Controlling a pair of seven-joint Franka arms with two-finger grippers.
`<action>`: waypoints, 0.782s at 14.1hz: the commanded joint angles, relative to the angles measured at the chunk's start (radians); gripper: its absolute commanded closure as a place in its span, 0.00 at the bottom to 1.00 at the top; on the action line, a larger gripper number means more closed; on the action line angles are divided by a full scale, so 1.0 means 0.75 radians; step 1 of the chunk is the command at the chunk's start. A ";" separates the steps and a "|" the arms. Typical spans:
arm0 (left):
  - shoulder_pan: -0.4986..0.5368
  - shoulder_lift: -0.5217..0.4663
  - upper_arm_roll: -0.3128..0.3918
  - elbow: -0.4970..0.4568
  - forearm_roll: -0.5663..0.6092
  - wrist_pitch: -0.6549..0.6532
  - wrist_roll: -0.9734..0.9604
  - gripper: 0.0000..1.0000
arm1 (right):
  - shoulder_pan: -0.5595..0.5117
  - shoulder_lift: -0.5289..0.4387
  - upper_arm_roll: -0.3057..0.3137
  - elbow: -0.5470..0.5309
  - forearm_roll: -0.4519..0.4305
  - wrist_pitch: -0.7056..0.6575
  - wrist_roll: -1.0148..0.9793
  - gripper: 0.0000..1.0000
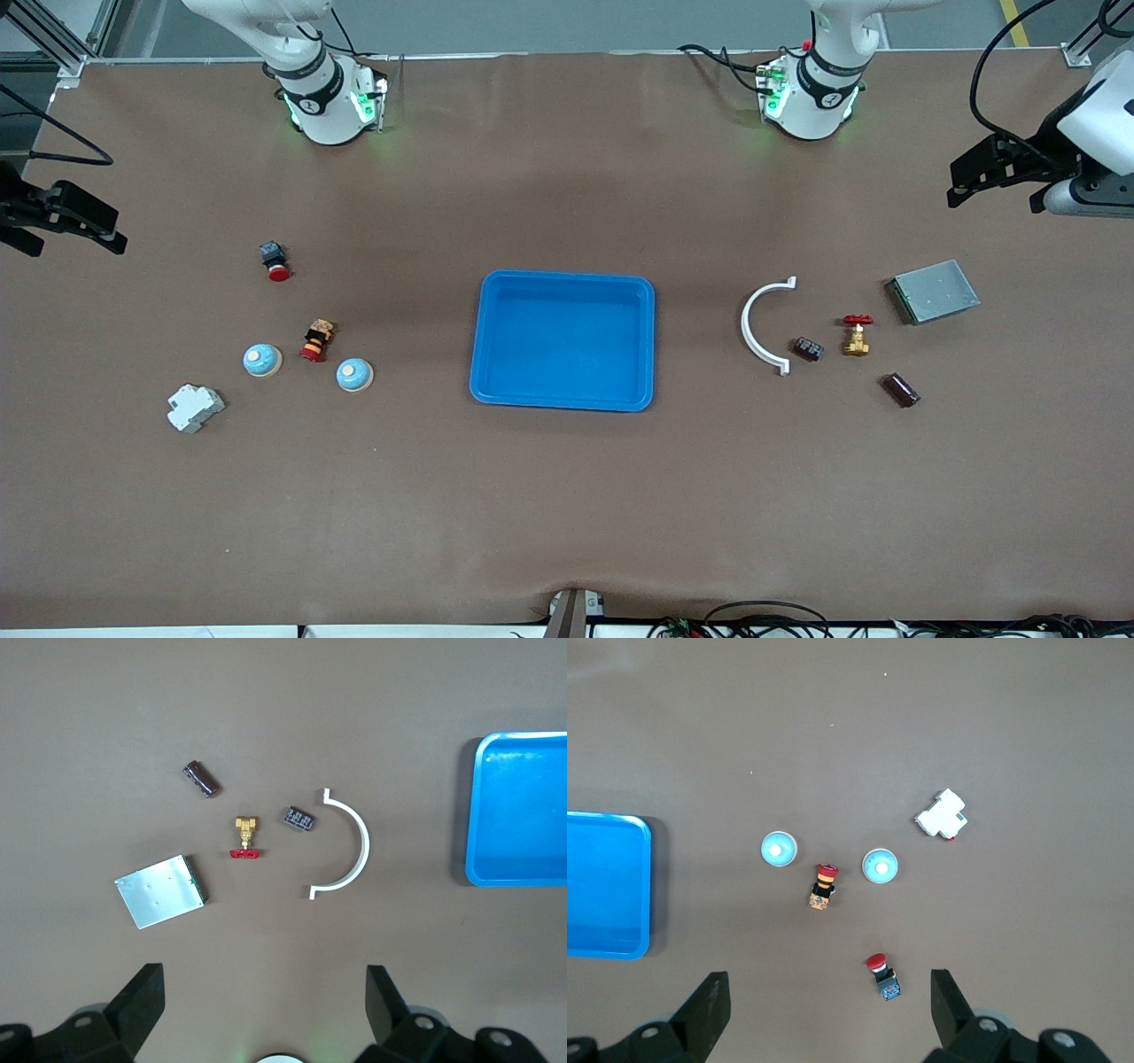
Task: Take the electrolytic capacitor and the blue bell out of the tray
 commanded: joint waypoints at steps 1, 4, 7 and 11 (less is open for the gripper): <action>0.010 0.032 -0.003 0.056 -0.017 -0.017 -0.012 0.00 | -0.024 -0.025 0.022 -0.022 0.011 0.014 -0.008 0.00; 0.010 0.032 -0.003 0.062 -0.013 -0.015 -0.010 0.00 | -0.024 -0.025 0.022 -0.024 0.011 0.014 -0.008 0.00; 0.002 0.030 -0.015 0.064 -0.001 -0.035 -0.030 0.00 | -0.022 -0.025 0.022 -0.024 0.011 0.012 -0.008 0.00; -0.007 0.030 -0.056 0.062 0.001 -0.060 -0.149 0.00 | -0.020 -0.023 0.024 -0.024 0.011 0.014 -0.008 0.00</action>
